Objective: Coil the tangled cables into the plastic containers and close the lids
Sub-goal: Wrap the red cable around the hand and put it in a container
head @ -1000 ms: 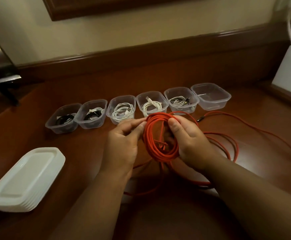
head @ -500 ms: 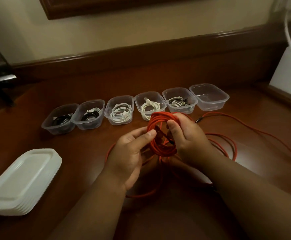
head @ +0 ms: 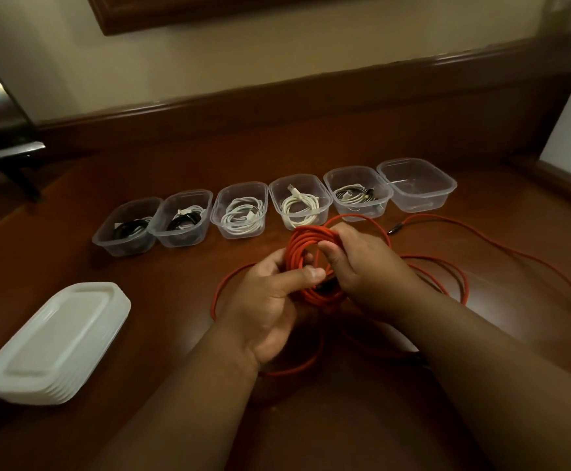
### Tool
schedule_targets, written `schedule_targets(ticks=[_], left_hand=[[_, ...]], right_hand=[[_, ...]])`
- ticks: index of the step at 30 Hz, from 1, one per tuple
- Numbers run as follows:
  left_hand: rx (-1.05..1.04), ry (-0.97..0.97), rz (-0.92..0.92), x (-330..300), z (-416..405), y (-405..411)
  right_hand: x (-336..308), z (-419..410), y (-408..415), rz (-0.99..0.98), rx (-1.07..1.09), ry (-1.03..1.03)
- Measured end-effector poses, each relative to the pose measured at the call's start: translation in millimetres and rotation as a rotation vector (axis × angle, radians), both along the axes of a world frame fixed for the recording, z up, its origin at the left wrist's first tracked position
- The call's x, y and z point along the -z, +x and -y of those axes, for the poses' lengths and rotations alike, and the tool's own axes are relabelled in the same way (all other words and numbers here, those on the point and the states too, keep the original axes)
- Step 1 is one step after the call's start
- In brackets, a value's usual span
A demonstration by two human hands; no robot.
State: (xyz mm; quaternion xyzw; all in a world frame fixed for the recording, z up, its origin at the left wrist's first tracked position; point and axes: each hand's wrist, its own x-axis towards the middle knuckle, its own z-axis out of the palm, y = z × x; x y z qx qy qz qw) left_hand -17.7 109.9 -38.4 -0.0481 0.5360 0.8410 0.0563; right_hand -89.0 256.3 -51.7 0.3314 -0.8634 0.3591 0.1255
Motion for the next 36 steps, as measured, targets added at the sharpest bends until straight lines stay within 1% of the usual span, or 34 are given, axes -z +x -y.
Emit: schedule_targets(ticks=[4,6,8,10,11,13,17,19,21,22,23,26,27,29,30,31,32,34,36], left_hand=[[-0.155,-0.273,-0.075,3,-2,-3],[-0.196,-0.43,-0.114,5,-2,-4],[-0.23,-0.676,-0.152,7,0,-5],[-0.257,-1.022,-0.182,8,2,-6],[-0.269,-1.151,-0.208,9,4,-6],[-0.283,-1.256,-0.24,11,5,-5],[-0.458,-1.313,-0.307,8,8,-1],[-0.494,-1.343,-0.339,5,6,0],[-0.483,-1.288,-0.328,6,5,1],[-0.472,-1.191,-0.294,6,4,-1],[-0.459,-1.042,-0.239,4,4,-1],[-0.389,-0.466,-0.061,-6,0,-2],[-0.363,-0.328,-0.028,-9,-1,-1],[-0.321,-0.146,-0.001,-11,-2,-1],[-0.308,-0.121,0.0,-10,-1,-1],[-0.3,-0.162,-0.008,-9,-1,-1],[-0.297,-0.267,-0.028,-7,1,-2],[-0.283,-0.608,-0.135,-6,6,-3],[-0.291,-0.951,-0.304,-5,12,-3]], right_hand=[[-1,1,3,-0.032,0.016,-0.006],[-1,1,5,-0.034,0.021,0.024],[-2,1,6,-0.019,0.027,0.075],[-4,2,8,-0.021,0.043,0.138],[-4,3,9,-0.027,0.053,0.166],[-5,5,11,-0.028,0.071,0.187],[-8,6,15,-0.047,0.116,0.172],[-8,6,16,-0.059,0.122,0.17],[-7,7,17,-0.07,0.13,0.175],[-7,6,16,-0.071,0.136,0.18],[-7,6,15,-0.065,0.139,0.181],[-6,5,12,-0.047,0.142,0.167],[-5,5,11,-0.046,0.143,0.168],[-4,4,8,-0.04,0.14,0.178],[-3,4,7,-0.032,0.139,0.175],[-3,3,6,-0.021,0.14,0.158],[-3,2,5,-0.011,0.144,0.124],[-4,-1,1,0.019,0.15,0.016],[-5,-3,-2,0.056,0.134,-0.079]])
